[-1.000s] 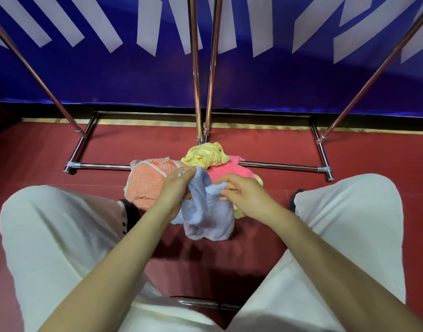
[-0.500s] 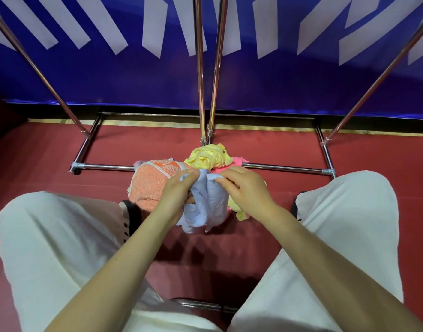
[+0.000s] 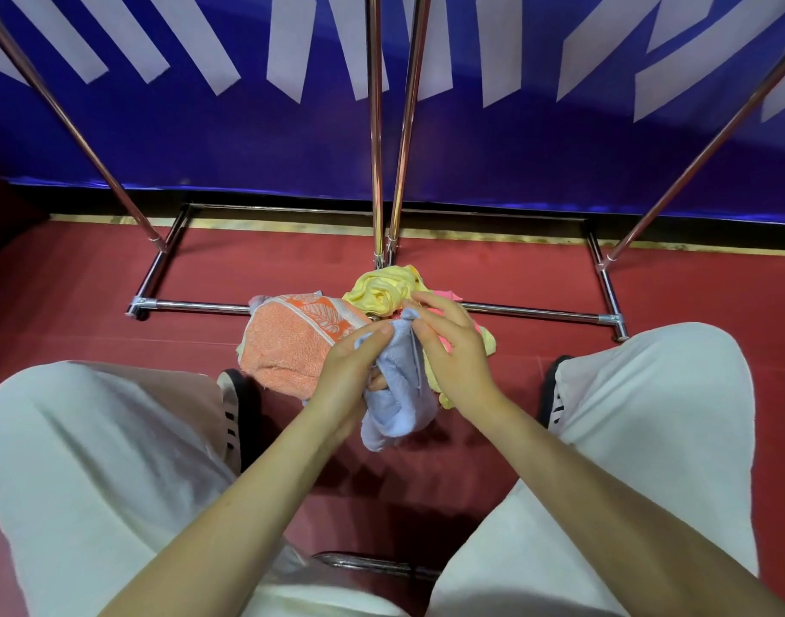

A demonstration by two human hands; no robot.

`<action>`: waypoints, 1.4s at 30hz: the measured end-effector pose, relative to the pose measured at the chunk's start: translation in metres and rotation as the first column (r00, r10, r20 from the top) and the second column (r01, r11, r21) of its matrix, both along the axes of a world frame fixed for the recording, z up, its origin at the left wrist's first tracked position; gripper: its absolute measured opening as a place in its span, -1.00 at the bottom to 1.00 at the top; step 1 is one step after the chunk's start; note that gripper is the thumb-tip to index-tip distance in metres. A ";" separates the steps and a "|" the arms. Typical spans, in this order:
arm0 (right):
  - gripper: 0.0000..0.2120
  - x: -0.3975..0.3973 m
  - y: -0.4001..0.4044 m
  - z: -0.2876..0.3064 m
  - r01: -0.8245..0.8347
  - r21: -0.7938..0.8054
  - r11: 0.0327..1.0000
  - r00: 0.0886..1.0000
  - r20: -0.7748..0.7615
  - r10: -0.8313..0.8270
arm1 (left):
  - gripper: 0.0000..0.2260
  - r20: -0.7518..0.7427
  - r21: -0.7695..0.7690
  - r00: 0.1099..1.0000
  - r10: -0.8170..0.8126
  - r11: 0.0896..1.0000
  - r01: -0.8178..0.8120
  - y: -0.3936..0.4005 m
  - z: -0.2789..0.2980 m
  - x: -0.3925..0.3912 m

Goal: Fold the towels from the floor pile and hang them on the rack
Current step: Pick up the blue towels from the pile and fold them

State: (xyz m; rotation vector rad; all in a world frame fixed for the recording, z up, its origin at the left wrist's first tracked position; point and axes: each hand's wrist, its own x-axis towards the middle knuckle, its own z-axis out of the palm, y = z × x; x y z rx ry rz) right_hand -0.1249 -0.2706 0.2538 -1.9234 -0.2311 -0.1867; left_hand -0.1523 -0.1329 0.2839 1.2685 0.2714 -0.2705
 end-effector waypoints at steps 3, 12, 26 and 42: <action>-0.72 -0.006 0.008 0.004 -0.047 0.220 0.974 0.972 -0.214 0.095 | -0.81 0.008 0.019 1.000 0.024 1.000 -0.024 0.001 0.003 0.000; -0.77 -0.013 0.017 0.006 0.041 0.264 0.964 0.957 -0.289 0.038 | -0.83 0.059 0.174 0.994 0.092 0.980 -0.101 0.004 0.002 0.002; -0.71 0.008 -0.023 0.005 0.342 0.119 0.932 0.920 -0.245 -0.306 | -0.69 -0.175 0.073 0.912 0.371 0.929 -0.364 0.021 -0.004 0.028; -0.71 0.018 -0.040 0.020 0.336 0.138 0.932 0.933 -0.182 -0.309 | -0.65 0.177 0.559 0.972 0.153 0.797 -0.227 0.040 -0.008 0.024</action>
